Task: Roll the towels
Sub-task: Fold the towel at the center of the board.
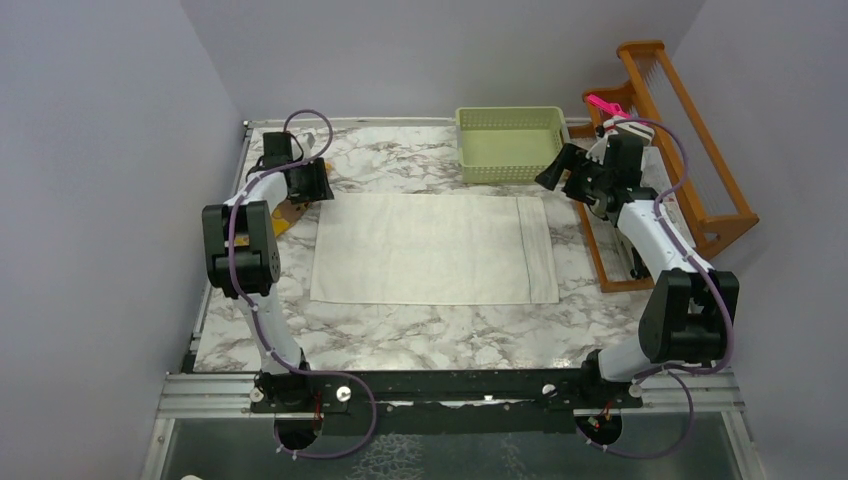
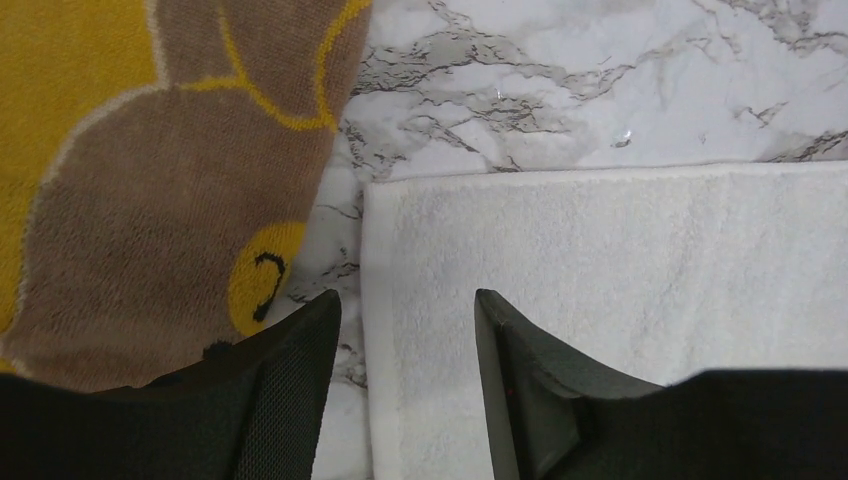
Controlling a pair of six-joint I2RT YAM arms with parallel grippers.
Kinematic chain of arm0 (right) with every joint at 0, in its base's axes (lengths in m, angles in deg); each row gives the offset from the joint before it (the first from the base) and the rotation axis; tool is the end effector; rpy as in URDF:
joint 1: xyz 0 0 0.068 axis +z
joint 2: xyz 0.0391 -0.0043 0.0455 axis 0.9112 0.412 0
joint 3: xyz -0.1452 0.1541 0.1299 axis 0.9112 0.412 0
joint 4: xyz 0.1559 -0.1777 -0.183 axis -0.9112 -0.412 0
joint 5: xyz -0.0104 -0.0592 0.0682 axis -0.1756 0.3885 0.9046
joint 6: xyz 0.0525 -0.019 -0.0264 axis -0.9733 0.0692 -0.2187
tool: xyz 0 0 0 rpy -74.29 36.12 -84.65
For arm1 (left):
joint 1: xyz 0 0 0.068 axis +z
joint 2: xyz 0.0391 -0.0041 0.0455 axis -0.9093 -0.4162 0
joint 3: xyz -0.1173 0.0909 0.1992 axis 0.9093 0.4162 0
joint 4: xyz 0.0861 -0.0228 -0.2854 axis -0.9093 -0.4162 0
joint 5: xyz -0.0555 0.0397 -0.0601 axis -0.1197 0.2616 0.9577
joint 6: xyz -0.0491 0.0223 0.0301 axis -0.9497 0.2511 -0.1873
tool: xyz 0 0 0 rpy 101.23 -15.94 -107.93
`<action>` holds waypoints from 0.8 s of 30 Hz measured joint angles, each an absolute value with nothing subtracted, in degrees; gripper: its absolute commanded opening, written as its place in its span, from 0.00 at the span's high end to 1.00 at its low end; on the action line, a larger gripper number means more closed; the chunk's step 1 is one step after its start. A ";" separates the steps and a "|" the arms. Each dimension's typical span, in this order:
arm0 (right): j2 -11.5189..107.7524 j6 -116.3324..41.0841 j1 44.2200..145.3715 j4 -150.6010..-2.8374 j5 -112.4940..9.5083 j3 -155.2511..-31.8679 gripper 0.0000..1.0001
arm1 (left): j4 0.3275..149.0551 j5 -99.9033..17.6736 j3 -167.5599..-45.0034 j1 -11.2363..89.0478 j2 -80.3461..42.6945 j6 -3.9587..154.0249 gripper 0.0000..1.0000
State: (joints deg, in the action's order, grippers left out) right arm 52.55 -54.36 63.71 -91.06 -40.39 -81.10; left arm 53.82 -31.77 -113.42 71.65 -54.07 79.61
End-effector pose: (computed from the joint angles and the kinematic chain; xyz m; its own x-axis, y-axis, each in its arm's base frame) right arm 0.3819 0.0019 0.2272 -0.6440 0.4006 -0.6517 0.0372 0.8673 0.4964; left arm 0.4533 0.0353 0.1492 -0.7679 -0.2008 -0.6082 -0.0044 0.9512 -0.3085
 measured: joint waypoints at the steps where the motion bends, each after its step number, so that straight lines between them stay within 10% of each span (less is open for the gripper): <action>1: 52.66 -54.19 63.71 -91.04 -40.06 -81.04 0.18 | 54.02 -31.11 -113.99 71.58 -55.49 80.18 0.49; 24: 53.01 -52.96 63.71 -89.58 -38.23 -79.14 0.19 | 56.27 -33.87 -118.10 70.95 -62.84 81.42 0.65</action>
